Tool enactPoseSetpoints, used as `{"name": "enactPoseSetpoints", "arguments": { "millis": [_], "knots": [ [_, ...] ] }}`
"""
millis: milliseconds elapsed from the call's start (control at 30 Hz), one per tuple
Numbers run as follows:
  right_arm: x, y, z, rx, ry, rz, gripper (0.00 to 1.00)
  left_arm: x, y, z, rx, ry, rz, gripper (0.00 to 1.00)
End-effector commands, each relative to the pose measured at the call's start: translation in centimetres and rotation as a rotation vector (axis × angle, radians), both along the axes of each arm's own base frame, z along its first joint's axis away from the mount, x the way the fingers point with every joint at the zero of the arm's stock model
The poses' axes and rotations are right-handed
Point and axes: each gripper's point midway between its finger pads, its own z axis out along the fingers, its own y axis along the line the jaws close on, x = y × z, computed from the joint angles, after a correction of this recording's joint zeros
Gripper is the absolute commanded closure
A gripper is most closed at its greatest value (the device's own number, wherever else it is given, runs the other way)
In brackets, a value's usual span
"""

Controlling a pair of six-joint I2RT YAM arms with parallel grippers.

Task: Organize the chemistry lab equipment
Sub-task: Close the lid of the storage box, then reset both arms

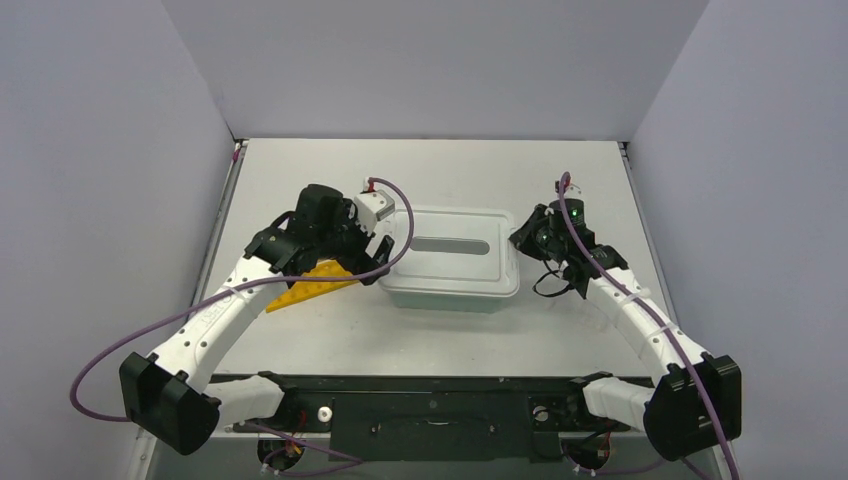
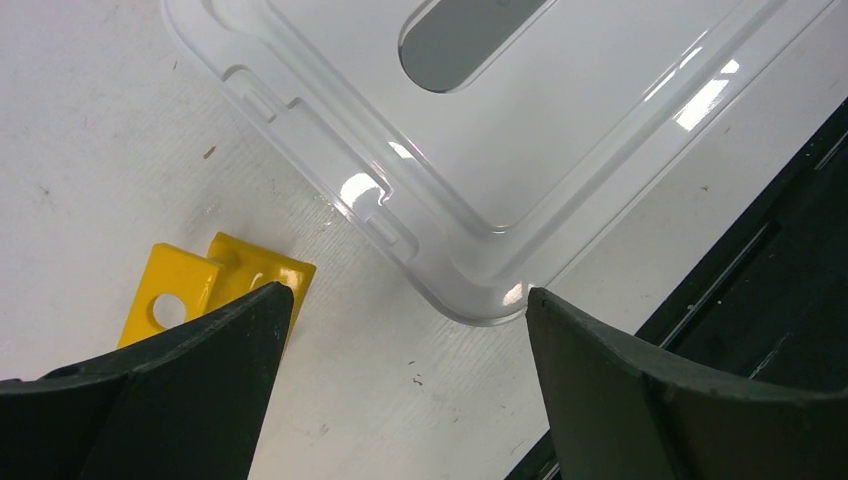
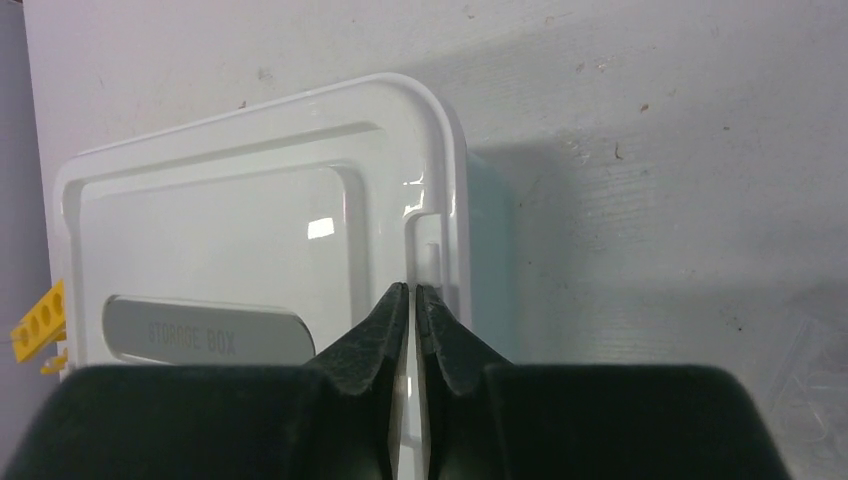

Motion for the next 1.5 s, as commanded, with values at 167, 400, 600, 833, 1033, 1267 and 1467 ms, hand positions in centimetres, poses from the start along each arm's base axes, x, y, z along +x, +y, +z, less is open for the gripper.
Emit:
{"name": "enactPoseSetpoints", "arguments": {
  "millis": [167, 400, 600, 833, 1033, 1267, 1467],
  "knots": [
    [-1.3, 0.3, 3.2, -0.002, 0.02, 0.044, 0.77, 0.5, 0.9, 0.6, 0.05, -0.069, -0.017, 0.14],
    [-5.1, 5.0, 5.9, -0.075, -0.054, 0.245, 0.78, -1.5, 1.9, 0.8, 0.083, -0.087, -0.083, 0.14],
    [-12.1, 13.0, 3.6, -0.134, -0.038, 0.6, 0.85, -3.1, 2.9, 2.8, 0.083, -0.08, -0.086, 0.05],
    [-13.9, 16.9, -2.1, -0.215, 0.066, 0.685, 0.86, -3.9, 3.8, 3.0, 0.078, -0.047, -0.068, 0.03],
    [-10.3, 16.8, -3.6, -0.267, 0.048, 0.575, 0.81, -3.9, 4.4, 1.0, 0.078, -0.02, -0.011, 0.03],
    [-6.4, 15.4, -4.6, -0.294, 0.031, 0.496, 0.79, -2.4, 5.2, -0.3, 0.056, -0.008, 0.078, 0.03],
    [-3.5, 16.5, -4.7, -0.266, 0.034, 0.484, 0.78, 0.7, 6.1, -0.3, 0.019, -0.055, 0.18, 0.03]
  ]
}}
